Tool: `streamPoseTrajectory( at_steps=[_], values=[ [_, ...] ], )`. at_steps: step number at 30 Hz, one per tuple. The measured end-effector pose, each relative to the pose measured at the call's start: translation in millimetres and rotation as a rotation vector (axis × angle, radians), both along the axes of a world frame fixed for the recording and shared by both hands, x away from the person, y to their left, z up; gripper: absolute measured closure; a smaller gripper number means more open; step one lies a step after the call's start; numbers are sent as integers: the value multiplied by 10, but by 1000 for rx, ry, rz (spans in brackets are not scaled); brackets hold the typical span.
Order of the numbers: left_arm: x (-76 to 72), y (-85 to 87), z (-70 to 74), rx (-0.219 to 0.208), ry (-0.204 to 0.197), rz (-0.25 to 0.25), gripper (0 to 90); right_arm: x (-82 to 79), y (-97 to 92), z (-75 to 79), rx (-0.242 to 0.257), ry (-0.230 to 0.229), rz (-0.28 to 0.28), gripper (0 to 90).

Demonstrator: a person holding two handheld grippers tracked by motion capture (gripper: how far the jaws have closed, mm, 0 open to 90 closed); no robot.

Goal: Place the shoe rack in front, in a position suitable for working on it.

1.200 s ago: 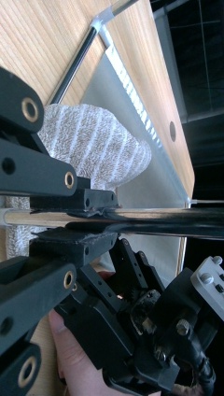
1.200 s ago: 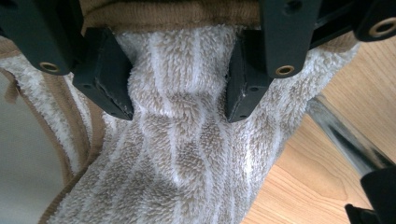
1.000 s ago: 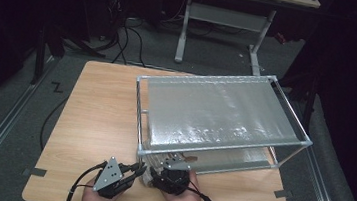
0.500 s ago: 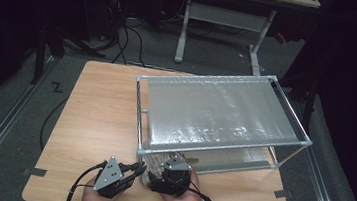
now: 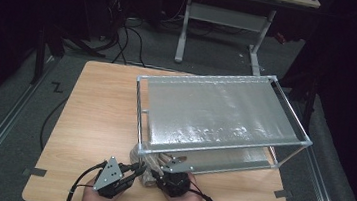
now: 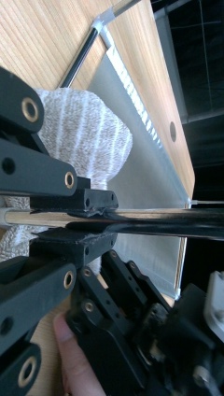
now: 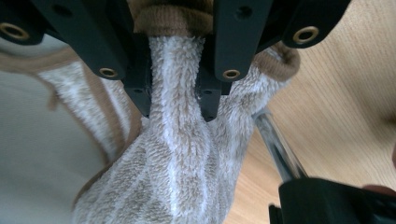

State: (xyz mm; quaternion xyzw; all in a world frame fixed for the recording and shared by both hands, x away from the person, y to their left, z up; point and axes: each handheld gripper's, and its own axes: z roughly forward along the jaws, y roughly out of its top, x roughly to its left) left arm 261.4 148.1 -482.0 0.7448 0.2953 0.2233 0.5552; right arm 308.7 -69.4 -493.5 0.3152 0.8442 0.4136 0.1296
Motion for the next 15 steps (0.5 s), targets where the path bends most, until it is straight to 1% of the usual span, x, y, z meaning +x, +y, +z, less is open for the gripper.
streamPoseTrajectory(
  at_steps=[2,3,4,8,10,11,14,15],
  values=[
    [-1,1,0,-2,3,0,807,-31,-33,43,-1,-24,-7,742],
    [-1,1,-1,-2,3,0,808,-59,-69,68,-8,-45,-15,742],
    [-1,1,-1,-3,4,0,808,-75,-101,81,-9,-51,-22,742],
    [-1,1,-1,-8,8,-1,808,-131,-361,170,12,-75,-77,741],
    [50,11,8,9,-56,-26,808,-142,-529,225,37,-84,-113,741],
    [25,7,2,-1,-22,-16,808,-155,-638,253,54,-87,-135,741],
    [26,8,1,-3,-22,-17,808,-205,-865,299,74,-94,-173,740],
    [27,9,0,-3,-22,-18,808,-224,-915,310,79,-94,-179,740]
  ],
)
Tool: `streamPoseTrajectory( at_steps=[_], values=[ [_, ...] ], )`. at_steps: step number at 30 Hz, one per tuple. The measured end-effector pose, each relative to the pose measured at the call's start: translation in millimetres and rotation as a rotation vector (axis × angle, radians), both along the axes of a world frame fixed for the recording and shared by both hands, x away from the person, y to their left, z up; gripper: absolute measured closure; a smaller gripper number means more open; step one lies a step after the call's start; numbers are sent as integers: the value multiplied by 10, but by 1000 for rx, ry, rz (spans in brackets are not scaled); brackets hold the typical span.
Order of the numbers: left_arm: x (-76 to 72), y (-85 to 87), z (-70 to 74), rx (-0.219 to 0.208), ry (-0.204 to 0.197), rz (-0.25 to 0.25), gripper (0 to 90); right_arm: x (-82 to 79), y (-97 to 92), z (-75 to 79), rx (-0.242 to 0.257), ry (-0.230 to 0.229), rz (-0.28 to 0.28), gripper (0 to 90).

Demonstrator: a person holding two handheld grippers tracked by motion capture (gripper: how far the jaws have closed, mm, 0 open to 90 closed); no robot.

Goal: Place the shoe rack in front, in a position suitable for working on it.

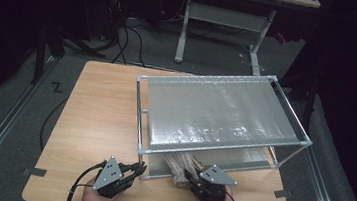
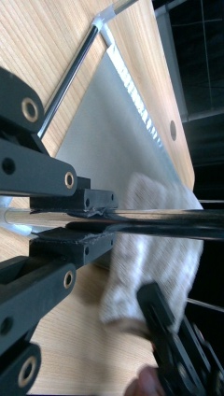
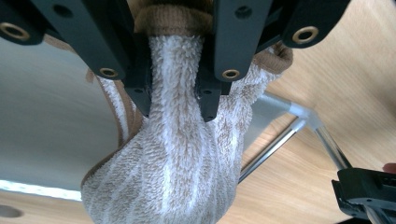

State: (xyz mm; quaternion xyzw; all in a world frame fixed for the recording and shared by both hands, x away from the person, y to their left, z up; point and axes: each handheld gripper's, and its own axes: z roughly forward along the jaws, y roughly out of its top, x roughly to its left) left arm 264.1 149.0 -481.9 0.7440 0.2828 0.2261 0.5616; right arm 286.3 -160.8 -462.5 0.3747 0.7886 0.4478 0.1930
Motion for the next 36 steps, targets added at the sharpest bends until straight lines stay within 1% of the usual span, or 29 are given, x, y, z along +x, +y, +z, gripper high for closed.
streamPoseTrajectory(
  at_steps=[2,3,4,6,9,12,15,16,20,22,27,28,29,30,31,32,33,36],
  values=[
    [2,1,-1,-1,0,-1,808,-64,-134,28,18,-10,-1,739],
    [28,4,3,4,-29,-13,808,-89,-170,37,22,-13,-1,738],
    [7,2,-1,-2,2,-3,808,-124,-211,47,28,-18,-5,737],
    [9,1,0,-2,3,-3,809,-203,-279,65,45,-36,8,737],
    [10,2,2,-2,5,-5,808,-309,-306,101,57,-60,40,738],
    [12,3,3,-1,5,-6,809,-425,-283,164,69,-94,78,738],
    [17,3,4,-2,6,-5,809,-512,-247,219,67,-120,98,738],
    [38,3,8,1,-19,-17,809,-536,-242,233,68,-123,103,738],
    [40,4,7,1,-20,-17,809,-641,-283,255,73,-132,95,737],
    [40,3,7,0,-19,-16,809,-688,-331,268,84,-137,86,737],
    [39,0,7,1,-18,-14,809,-790,-429,386,129,-173,83,736],
    [21,0,4,-1,5,-2,809,-807,-442,424,142,-184,84,736],
    [41,0,7,3,-20,-14,809,-824,-451,465,149,-197,81,736],
    [42,0,8,4,-21,-15,809,-836,-458,505,154,-212,78,736],
    [22,-1,5,1,4,-2,809,-845,-466,541,161,-224,75,736],
    [22,-1,5,2,4,-2,809,-852,-477,580,172,-231,74,735],
    [42,-1,9,5,-22,-14,809,-854,-483,600,176,-239,73,735],
    [40,-1,8,6,-23,-13,809,-855,-498,674,194,-263,69,735]
  ],
)
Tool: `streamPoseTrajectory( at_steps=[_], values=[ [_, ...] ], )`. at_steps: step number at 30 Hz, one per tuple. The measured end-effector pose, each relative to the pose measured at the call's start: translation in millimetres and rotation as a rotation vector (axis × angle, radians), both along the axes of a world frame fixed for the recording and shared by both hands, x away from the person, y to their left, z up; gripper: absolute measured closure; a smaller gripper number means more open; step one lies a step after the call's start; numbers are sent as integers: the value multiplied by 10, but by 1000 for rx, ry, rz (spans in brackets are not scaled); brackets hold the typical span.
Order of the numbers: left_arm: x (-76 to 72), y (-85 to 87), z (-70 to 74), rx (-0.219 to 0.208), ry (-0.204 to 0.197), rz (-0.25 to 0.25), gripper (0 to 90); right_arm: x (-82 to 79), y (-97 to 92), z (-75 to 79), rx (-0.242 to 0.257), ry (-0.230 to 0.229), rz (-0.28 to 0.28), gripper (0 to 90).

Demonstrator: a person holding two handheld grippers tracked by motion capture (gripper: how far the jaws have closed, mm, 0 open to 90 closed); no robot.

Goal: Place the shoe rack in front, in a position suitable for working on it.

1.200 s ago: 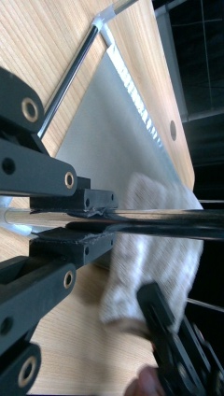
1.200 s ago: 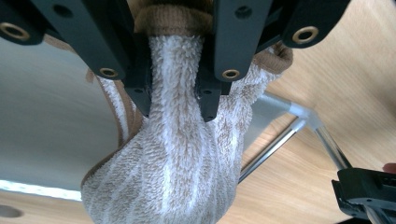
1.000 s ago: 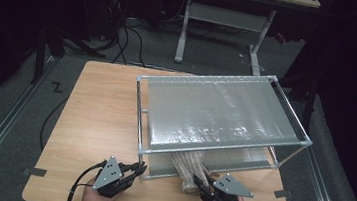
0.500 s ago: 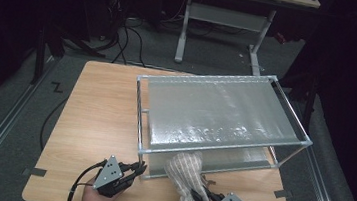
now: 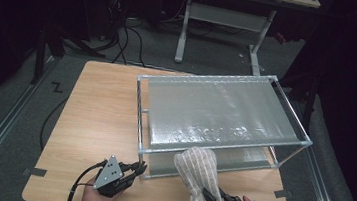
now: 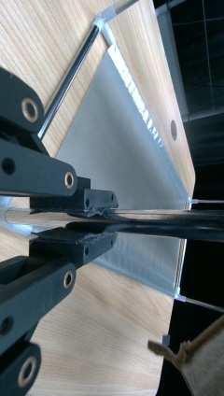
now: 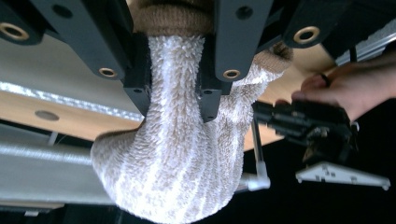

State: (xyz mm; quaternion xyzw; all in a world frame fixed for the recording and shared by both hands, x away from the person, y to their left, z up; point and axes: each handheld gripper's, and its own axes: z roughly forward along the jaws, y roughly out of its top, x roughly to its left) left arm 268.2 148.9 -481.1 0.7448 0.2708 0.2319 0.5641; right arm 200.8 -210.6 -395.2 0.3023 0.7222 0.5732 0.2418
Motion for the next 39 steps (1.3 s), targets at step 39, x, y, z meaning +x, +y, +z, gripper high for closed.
streamPoseTrajectory(
  at_steps=[39],
  values=[
    [-33,1,-11,-12,27,13,809,844,738,965,39,-218,-146,712]
  ],
)
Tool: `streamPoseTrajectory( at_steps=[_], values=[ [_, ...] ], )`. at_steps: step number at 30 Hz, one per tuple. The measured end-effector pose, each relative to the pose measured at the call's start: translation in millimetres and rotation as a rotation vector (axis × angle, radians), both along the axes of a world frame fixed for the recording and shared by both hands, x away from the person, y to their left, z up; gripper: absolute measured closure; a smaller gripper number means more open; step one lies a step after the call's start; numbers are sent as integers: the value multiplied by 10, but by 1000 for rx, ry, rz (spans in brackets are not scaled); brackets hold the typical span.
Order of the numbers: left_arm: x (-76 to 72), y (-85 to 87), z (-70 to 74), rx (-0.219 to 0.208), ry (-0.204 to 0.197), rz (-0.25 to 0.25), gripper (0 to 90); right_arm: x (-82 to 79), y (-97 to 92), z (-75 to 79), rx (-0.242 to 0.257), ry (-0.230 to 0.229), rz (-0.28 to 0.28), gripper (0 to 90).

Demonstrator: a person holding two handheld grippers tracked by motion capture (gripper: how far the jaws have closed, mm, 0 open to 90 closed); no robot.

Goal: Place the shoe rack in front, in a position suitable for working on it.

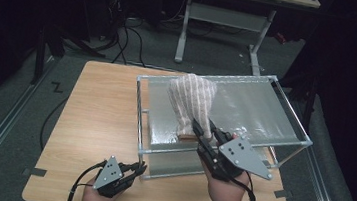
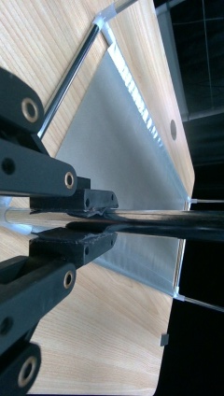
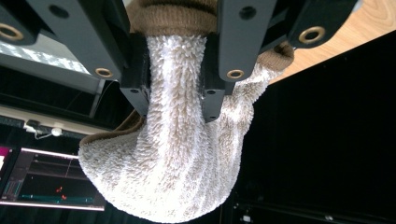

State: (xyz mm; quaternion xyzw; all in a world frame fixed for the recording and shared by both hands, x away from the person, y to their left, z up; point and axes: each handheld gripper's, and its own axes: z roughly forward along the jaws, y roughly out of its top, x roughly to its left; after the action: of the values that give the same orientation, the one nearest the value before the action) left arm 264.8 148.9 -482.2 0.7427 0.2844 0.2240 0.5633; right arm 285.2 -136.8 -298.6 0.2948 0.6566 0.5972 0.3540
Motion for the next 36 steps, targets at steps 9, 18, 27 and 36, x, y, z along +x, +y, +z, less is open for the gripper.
streamPoseTrajectory(
  at_steps=[9,18,27,36],
  values=[
    [-1,3,-4,2,-6,-3,809,171,205,-29,1,35,-5,701],
    [-4,-1,-3,4,-7,-1,808,144,398,-297,-52,109,16,686],
    [-6,3,-3,6,-8,-3,808,57,479,-536,-58,174,19,663],
    [-10,1,-2,5,-7,-1,808,2,520,-506,-54,164,13,580]
  ],
)
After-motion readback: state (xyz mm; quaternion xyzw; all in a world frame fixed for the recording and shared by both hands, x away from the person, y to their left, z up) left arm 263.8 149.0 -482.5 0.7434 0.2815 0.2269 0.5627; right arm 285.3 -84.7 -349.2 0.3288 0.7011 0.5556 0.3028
